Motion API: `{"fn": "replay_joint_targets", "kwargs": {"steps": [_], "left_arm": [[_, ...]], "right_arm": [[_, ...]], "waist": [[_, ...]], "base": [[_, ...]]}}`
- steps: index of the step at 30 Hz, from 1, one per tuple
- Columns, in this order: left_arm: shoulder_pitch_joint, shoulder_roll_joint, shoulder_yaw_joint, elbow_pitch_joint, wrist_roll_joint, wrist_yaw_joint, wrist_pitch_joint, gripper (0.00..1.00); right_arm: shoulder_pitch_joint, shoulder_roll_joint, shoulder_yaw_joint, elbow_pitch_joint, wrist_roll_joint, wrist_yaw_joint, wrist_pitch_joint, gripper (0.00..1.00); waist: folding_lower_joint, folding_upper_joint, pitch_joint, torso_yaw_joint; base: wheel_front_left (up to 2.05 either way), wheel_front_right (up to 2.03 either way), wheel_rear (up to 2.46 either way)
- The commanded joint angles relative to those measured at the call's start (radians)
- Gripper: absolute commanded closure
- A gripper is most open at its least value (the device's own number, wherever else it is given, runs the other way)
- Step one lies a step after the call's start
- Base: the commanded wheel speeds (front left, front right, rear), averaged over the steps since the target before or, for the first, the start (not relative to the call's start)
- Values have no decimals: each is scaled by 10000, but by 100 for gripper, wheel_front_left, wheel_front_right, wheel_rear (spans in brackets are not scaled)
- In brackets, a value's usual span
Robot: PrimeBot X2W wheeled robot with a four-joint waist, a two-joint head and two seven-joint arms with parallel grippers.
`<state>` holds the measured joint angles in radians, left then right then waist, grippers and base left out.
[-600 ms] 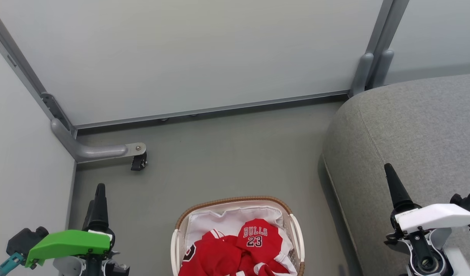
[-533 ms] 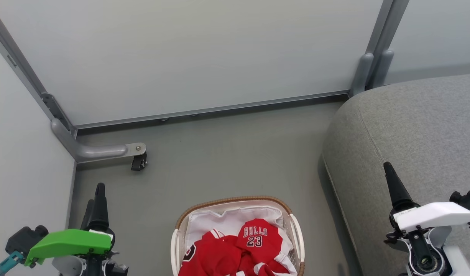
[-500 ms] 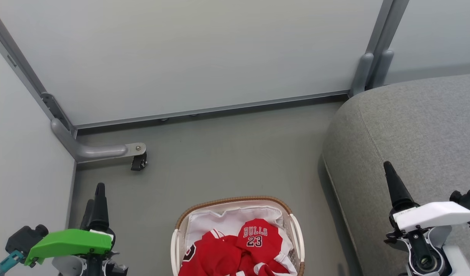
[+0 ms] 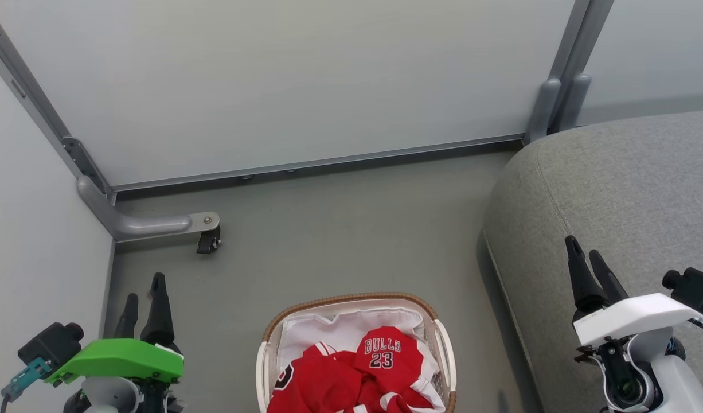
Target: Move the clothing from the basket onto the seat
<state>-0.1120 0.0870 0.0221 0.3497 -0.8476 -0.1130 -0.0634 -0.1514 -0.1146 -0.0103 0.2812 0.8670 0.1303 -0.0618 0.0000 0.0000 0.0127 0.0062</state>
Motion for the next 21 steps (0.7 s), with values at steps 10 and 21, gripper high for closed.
{"fn": "replay_joint_targets", "kwargs": {"steps": [10,21], "left_arm": [[-357,315,-423,31,1689,206,-390,0],[-295,453,-719,-25,2942,434,-714,0]], "right_arm": [[-308,-154,183,25,-1659,4,-408,0],[-218,-167,244,26,-3070,5,-728,0]], "waist": [[0,0,-7,-3],[0,0,-38,-45]], "base": [[0,0,0],[0,0,0]]}}
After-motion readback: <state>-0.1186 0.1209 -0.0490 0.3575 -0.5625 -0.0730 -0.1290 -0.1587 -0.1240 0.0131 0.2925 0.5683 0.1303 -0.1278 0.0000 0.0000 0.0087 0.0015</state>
